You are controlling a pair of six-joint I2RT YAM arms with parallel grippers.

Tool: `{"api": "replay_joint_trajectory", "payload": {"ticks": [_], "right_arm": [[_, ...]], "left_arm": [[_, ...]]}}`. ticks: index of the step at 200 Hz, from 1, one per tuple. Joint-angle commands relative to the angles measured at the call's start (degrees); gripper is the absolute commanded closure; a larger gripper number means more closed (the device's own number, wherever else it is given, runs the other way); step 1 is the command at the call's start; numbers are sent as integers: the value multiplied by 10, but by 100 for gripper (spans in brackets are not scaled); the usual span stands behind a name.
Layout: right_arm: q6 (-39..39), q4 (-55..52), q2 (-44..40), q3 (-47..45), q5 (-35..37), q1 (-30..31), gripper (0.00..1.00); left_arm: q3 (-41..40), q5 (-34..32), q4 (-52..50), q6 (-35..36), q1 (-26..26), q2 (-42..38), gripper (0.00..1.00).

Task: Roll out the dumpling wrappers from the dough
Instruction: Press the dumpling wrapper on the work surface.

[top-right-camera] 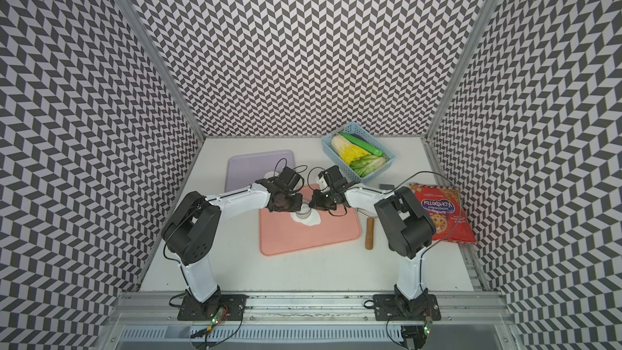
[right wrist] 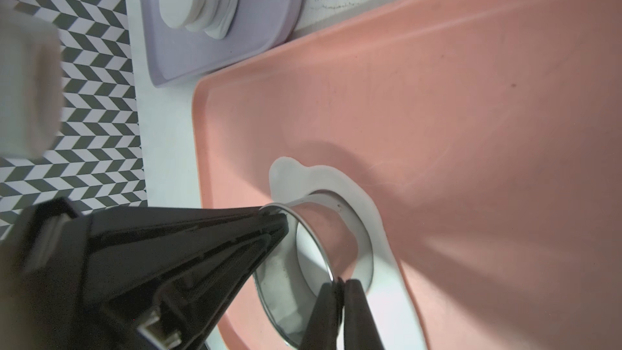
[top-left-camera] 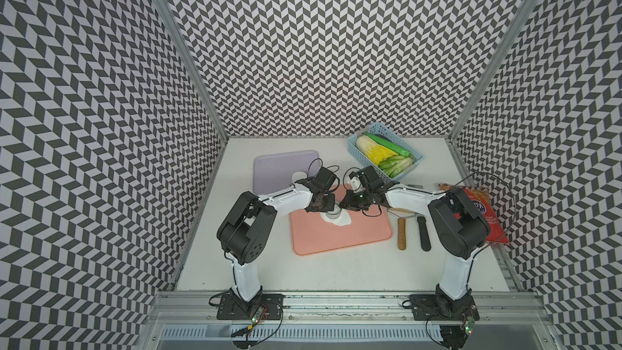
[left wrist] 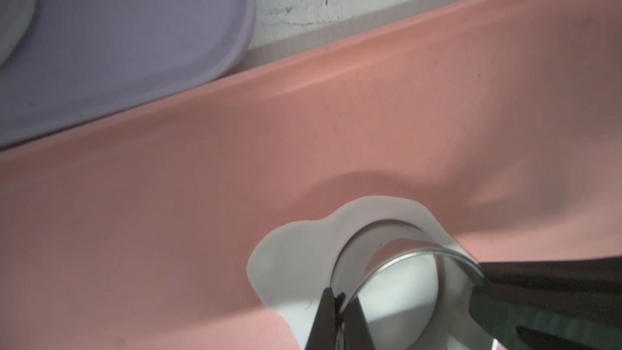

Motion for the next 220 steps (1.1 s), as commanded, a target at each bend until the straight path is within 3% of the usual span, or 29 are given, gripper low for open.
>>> {"api": "replay_joint_trajectory", "payload": {"ticks": [1, 130, 195, 220], "right_arm": [[2, -61, 33, -5, 43, 7, 88], [-2, -67, -25, 7, 55, 5, 77], [5, -39, -89, -30, 61, -6, 70], [13, -25, -126, -68, 62, -15, 62]], "left_arm": [[7, 45, -20, 9, -24, 19, 100], [27, 31, -39, 16, -27, 20, 100], [26, 27, -40, 18, -29, 21, 100], [25, 25, -42, 19, -29, 20, 100]]}}
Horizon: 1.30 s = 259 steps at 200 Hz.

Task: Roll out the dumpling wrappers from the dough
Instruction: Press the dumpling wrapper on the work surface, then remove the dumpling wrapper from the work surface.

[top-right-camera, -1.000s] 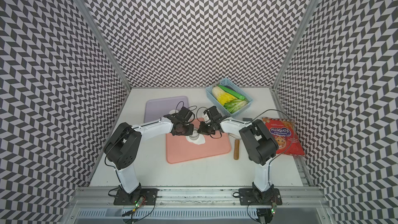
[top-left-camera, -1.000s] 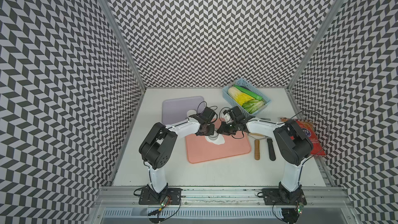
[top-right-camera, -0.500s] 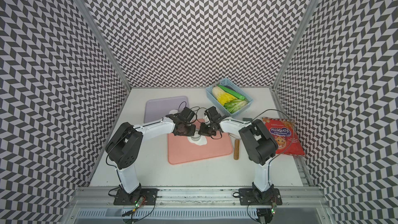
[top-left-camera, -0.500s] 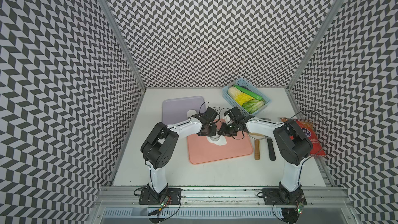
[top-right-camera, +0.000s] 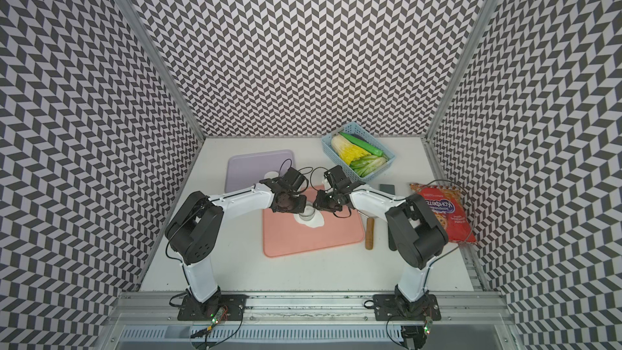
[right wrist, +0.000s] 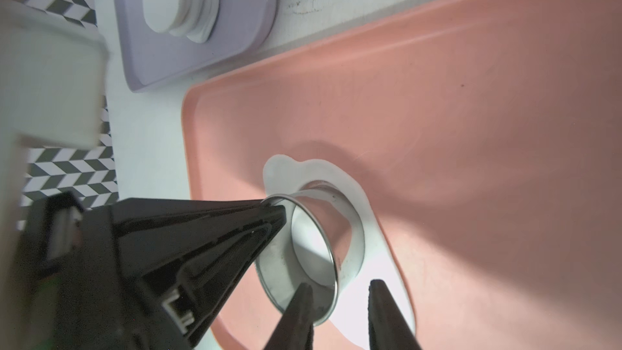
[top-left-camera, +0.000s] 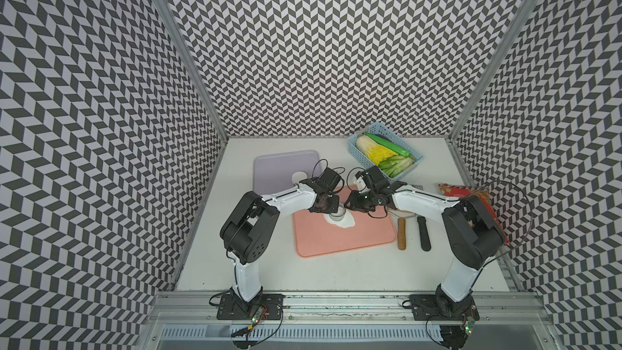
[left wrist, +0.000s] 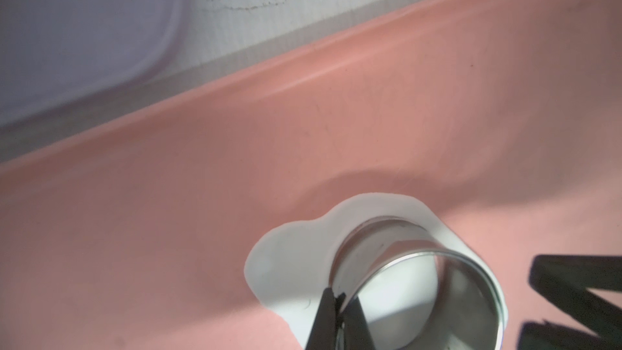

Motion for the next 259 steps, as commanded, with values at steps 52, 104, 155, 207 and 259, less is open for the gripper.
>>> {"api": "replay_joint_trajectory", "payload": {"ticks": [52, 104, 155, 207, 259], "right_arm": [[3, 47, -95, -104, -3, -19, 38], [21, 97, -88, -163, -44, -24, 43], [32, 122, -57, -184, -58, -19, 44], [45, 157, -15, -192, -69, 1, 46], [53, 204, -14, -207, -88, 14, 48]], "left_arm": [[1, 18, -23, 9, -11, 8, 100], [2, 18, -24, 11, -11, 8, 100], [3, 19, -24, 11, -11, 12, 100], [0, 18, -23, 10, -11, 12, 100], [1, 18, -24, 10, -11, 11, 100]]}}
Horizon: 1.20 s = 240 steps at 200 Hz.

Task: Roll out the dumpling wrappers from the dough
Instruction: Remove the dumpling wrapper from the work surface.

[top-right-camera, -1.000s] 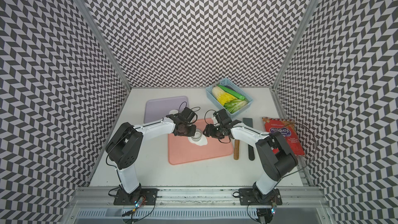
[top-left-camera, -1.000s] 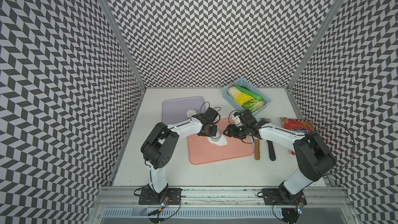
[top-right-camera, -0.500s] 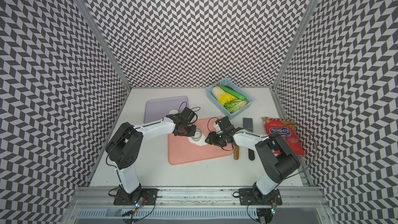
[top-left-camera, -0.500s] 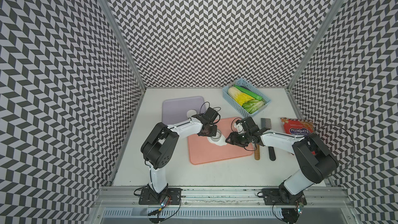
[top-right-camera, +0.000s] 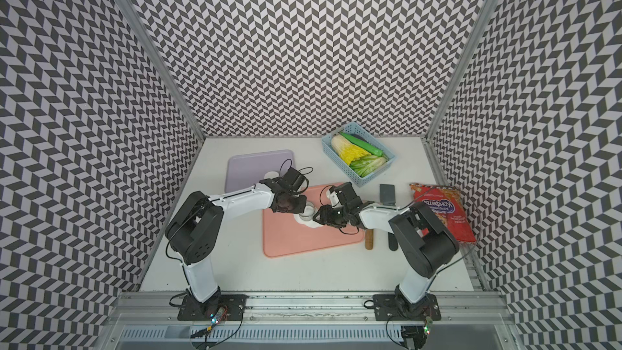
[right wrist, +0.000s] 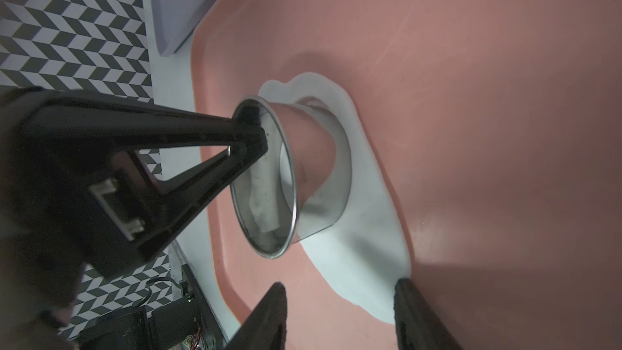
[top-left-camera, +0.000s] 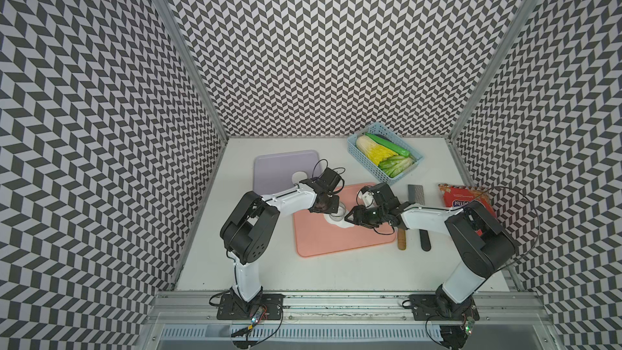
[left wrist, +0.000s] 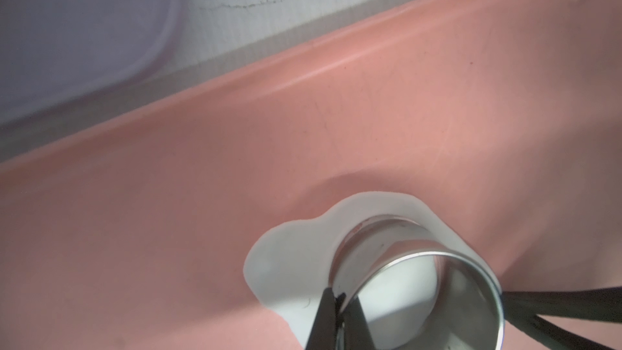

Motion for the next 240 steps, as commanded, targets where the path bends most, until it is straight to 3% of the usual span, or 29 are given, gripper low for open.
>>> {"api": "replay_joint_trajectory", "payload": {"ticks": [1, 75, 148, 240], "right_arm": [[7, 9, 21, -25, -4, 12, 48], [-13, 62, -10, -38, -39, 20, 52], [-33, -79, -65, 6, 38, 15, 49], [5, -78, -2, -1, 17, 25, 49]], "left_arm": [[1, 17, -23, 7, -11, 11, 100], [-4, 17, -20, 5, -11, 13, 100], [-5, 15, -20, 9, -11, 11, 100], [-4, 18, -16, 10, -11, 15, 100]]}}
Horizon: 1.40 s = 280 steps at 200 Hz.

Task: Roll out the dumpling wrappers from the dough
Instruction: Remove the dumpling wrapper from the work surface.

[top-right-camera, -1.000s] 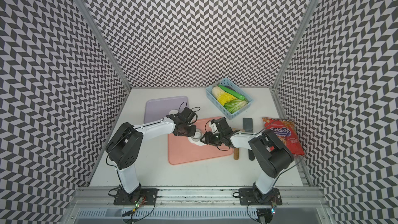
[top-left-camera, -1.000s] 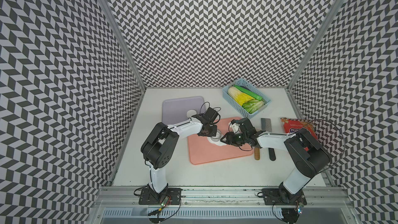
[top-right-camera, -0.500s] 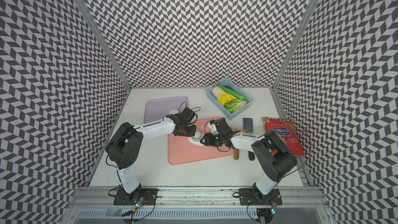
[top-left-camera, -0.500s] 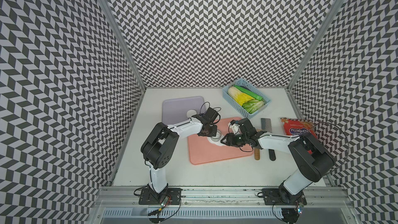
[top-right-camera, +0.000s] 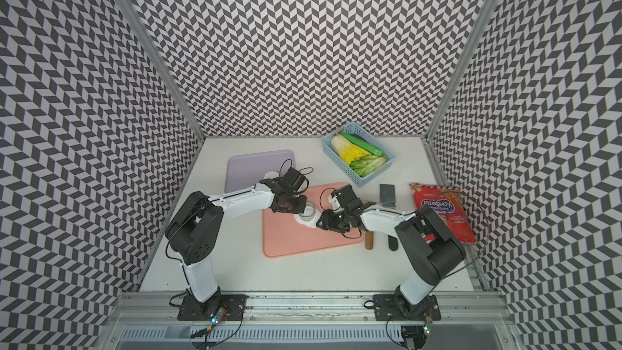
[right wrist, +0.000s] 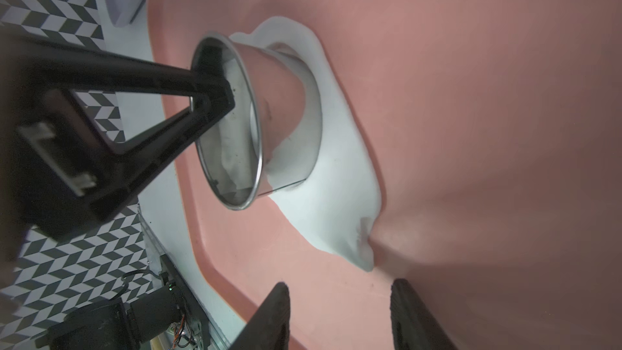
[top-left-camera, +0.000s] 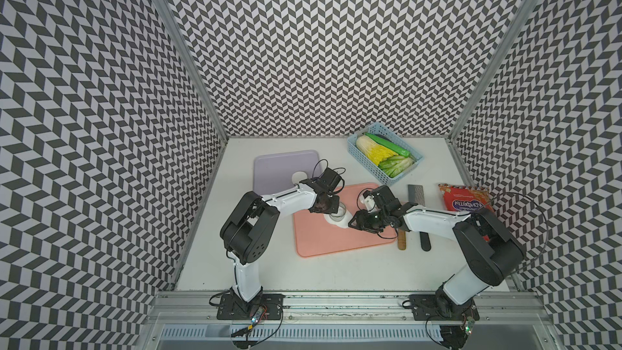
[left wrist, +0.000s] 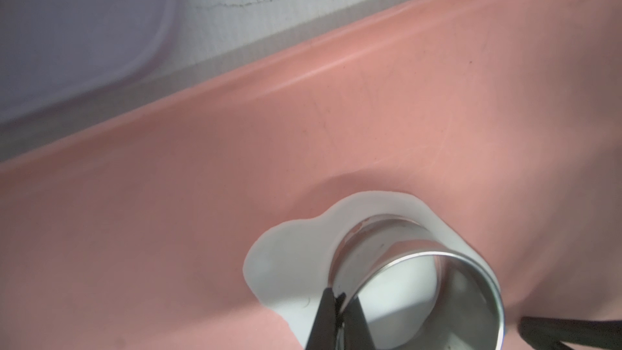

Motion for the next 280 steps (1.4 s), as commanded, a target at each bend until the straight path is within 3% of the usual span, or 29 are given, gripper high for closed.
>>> {"api": "replay_joint_trajectory", "payload": {"ticks": [1, 42, 135, 188, 221, 280], "right_arm": [[15, 12, 31, -3, -7, 12, 49], [44, 107, 38, -28, -36, 14, 50], [34, 277, -42, -90, -50, 14, 51], [14, 160, -73, -65, 28, 9, 48], [-1, 88, -47, -37, 69, 4, 47], [-1, 107, 21, -30, 55, 8, 47]], "left_arm": [[-5, 17, -16, 7, -10, 15, 100], [-5, 20, -16, 6, -10, 18, 100], [-7, 20, -14, 6, -9, 19, 100], [-8, 17, -14, 9, -10, 19, 100], [-5, 19, -13, 9, -10, 20, 100], [-8, 20, -13, 9, -10, 19, 100]]}}
